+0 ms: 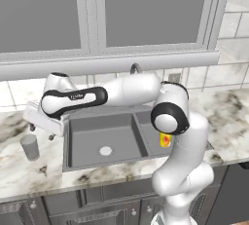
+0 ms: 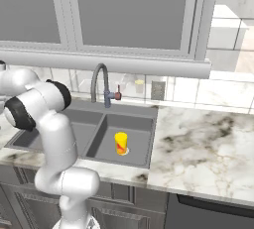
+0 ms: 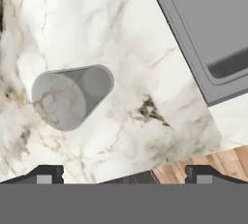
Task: Move any existing items from the left basin to the right basin for drying. Then move the glass cup from the counter to the left basin of the sink for washing.
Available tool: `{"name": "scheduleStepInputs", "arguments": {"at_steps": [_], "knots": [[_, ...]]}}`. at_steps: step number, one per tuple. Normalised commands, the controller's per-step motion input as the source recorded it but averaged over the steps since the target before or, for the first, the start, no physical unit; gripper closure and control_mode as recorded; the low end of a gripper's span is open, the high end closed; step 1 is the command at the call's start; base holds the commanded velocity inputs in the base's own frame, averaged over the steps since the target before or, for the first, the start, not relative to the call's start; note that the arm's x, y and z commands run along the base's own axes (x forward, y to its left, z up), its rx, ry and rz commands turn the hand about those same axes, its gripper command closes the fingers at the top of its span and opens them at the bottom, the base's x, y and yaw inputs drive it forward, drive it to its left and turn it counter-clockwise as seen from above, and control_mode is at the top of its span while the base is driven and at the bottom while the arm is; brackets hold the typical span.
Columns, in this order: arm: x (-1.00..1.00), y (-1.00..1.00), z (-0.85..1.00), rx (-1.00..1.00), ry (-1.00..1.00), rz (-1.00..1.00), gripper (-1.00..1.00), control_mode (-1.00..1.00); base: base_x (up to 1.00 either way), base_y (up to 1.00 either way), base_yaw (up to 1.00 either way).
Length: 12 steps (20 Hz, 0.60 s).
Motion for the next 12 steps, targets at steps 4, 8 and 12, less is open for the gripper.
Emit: {"name": "scheduleStepInputs", "arguments": {"at_steps": [4, 8, 12], "knots": [[0.03, 0.00, -0.06, 0.00, 0.00, 0.23, -1.00, -1.00, 0.00, 0.00, 0.00], [0.06, 0.03, -0.21, 0.00, 0.00, 0.17, -1.00, -1.00, 0.00, 0.00, 0.00], [0.01, 0.14, -0.38, 0.00, 0.00, 0.08, -1.00, -1.00, 0.00, 0.00, 0.00]]}}
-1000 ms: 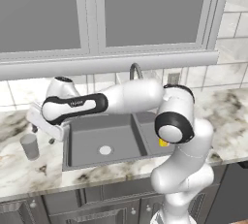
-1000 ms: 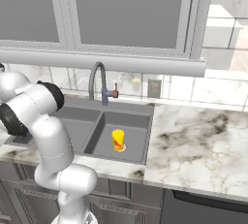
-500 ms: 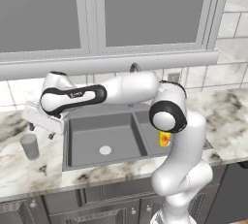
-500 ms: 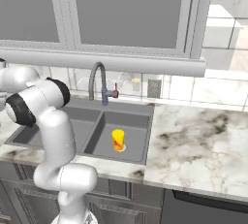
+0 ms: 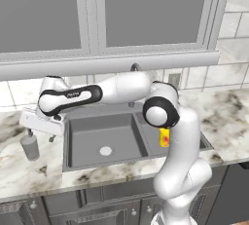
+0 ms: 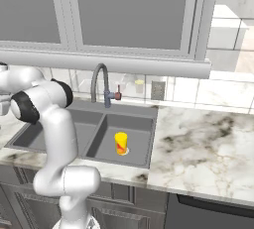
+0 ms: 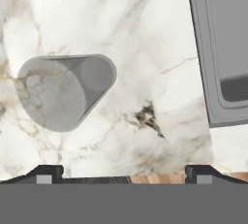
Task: Move any existing items from the left basin to the right basin for drying. Then move the glass cup from the counter to the left basin of the sink for washing.
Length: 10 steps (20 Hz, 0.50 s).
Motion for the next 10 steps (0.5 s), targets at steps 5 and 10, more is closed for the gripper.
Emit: {"name": "scheduleStepInputs", "arguments": {"at_steps": [5, 10], "knots": [[0.00, 0.11, -0.21, 0.00, 0.00, 0.01, -1.00, -1.00, 0.00, 0.00, 0.00], [0.00, 0.05, -0.14, 0.00, 0.00, 0.00, -1.00, -1.00, 0.00, 0.00, 0.00]]}}
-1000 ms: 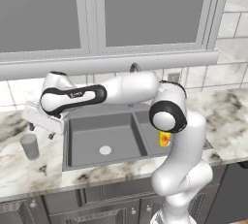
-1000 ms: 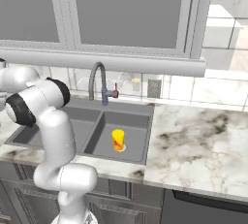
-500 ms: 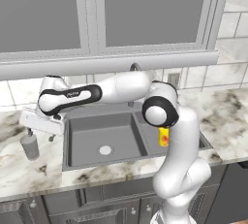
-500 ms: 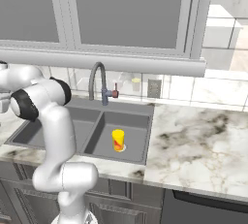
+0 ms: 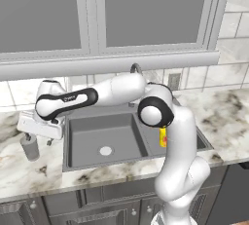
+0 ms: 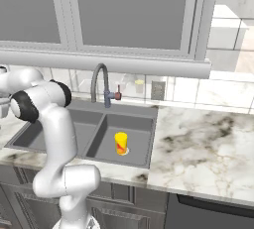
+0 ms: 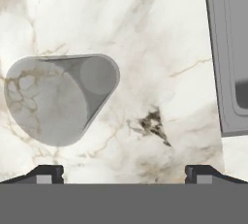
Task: Move any existing items from the left basin to the right basin for drying. Then move the glass cup from the counter to the left basin of the sink for washing.
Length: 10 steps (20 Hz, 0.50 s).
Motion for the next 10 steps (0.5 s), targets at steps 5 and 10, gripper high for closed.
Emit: {"name": "scheduleStepInputs", "arguments": {"at_steps": [5, 10], "knots": [[0.06, 0.00, -0.13, 0.00, 0.00, 0.00, -1.00, -1.00, 0.00, 0.00, 0.00], [0.16, 0.00, -0.03, 0.00, -0.05, 0.00, -1.00, -1.00, 0.00, 0.00, 0.00]]}}
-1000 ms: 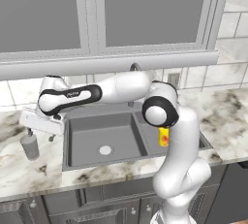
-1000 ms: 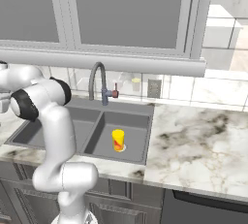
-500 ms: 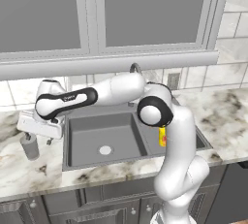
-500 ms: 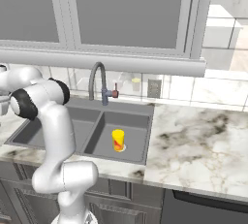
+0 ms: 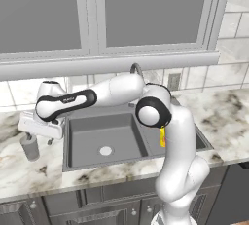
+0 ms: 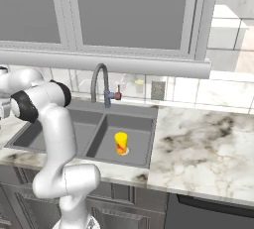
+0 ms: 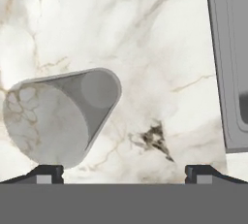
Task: Move any existing items from the left basin to the right basin for drying. Then move the glass cup from the counter to the left basin of the sink for washing.
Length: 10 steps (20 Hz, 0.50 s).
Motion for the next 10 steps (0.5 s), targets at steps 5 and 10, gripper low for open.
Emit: {"name": "scheduleStepInputs", "arguments": {"at_steps": [5, 10], "knots": [[0.16, 0.02, -0.01, 0.00, -0.07, 0.00, -1.00, -1.00, 0.00, 0.00, 0.00], [0.06, 0.08, -0.06, 0.00, -0.07, 0.00, -1.00, -1.00, 0.00, 0.00, 0.00]]}}
